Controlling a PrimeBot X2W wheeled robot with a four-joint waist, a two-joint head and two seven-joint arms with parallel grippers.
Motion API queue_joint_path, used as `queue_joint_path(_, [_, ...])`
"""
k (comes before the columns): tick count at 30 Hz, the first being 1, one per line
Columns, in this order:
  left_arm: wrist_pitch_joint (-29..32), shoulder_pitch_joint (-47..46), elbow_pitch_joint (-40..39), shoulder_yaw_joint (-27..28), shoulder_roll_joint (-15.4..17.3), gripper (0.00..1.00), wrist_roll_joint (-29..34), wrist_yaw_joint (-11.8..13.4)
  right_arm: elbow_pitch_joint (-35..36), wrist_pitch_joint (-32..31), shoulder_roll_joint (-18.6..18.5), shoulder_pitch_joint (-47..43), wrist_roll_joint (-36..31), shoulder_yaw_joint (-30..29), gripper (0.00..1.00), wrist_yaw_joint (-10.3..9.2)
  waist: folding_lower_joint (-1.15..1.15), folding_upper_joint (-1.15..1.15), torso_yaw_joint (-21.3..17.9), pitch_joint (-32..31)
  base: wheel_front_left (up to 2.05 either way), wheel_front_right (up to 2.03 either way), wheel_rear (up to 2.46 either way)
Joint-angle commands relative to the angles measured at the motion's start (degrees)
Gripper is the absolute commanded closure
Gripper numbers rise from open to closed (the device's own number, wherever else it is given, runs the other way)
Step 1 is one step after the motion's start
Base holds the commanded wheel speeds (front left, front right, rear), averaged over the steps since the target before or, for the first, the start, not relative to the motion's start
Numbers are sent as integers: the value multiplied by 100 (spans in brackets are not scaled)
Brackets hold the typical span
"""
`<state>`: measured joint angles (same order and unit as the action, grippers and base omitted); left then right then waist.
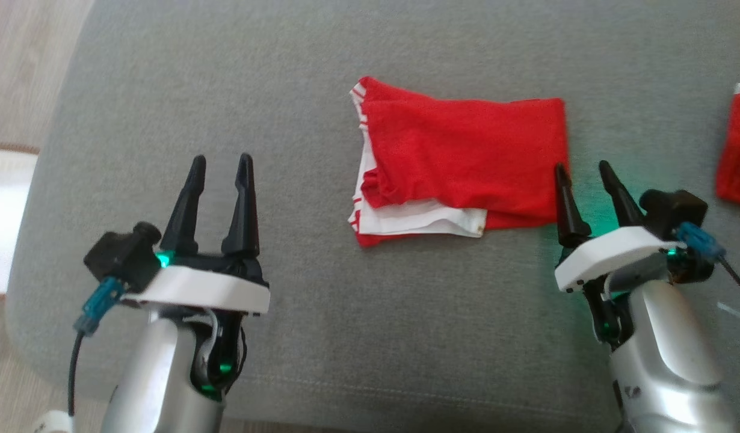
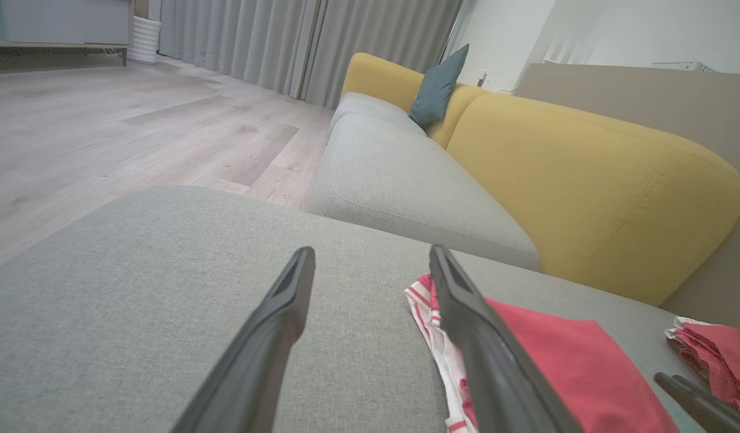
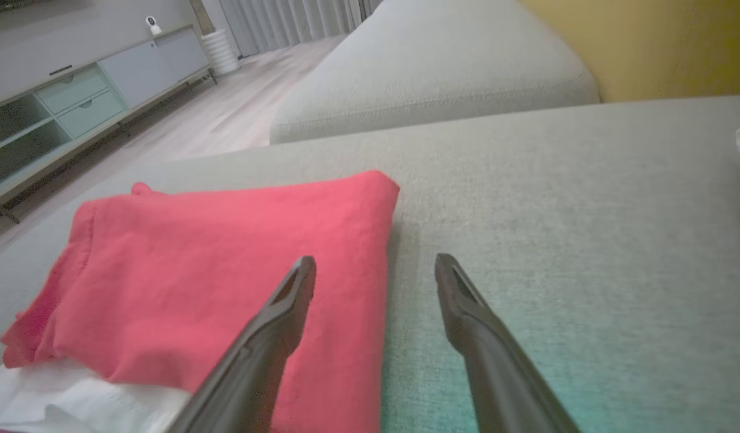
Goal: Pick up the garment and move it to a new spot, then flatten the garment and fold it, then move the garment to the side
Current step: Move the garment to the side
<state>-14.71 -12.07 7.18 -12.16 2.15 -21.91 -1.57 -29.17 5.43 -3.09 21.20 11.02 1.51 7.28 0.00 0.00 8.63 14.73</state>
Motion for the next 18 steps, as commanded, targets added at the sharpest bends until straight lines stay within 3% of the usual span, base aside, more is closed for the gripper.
queue_joint_path(1, [-29, -279, -182, 172, 73, 0, 11, -5, 11, -35, 21, 241, 29, 132, 0, 21, 0, 0, 149, 159, 0, 0, 0])
queue_joint_path(10, [-29, -398, -208, 67, 73, 0, 21, 28, -848, 15, 21, 786, 178, 198, 0, 21, 0, 0, 363, 511, 0, 0, 0])
queue_joint_path(11, [-29, -402, -198, 62, 73, 0, 21, 25, -935, 33, 21, 836, 149, 222, 10, 21, 0, 0, 365, 521, 0, 0, 0])
queue_joint_path(12, [-29, -406, -188, 59, 73, 0, 19, 23, -1012, 65, 21, 882, 103, 245, 66, 21, 0, 0, 360, 525, 0, 0, 0])
queue_joint_path(13, [-29, -414, -180, 58, 73, 0, 21, 24, -1075, 117, 21, 927, 37, 271, 100, 21, 0, 0, 349, 519, 0, 0, 0])
queue_joint_path(18, [-29, -404, -183, 88, 73, 0, 69, 4, -1236, 465, 21, 1089, -399, 389, 100, 21, 0, 0, 143, 329, 0, 0, 0])
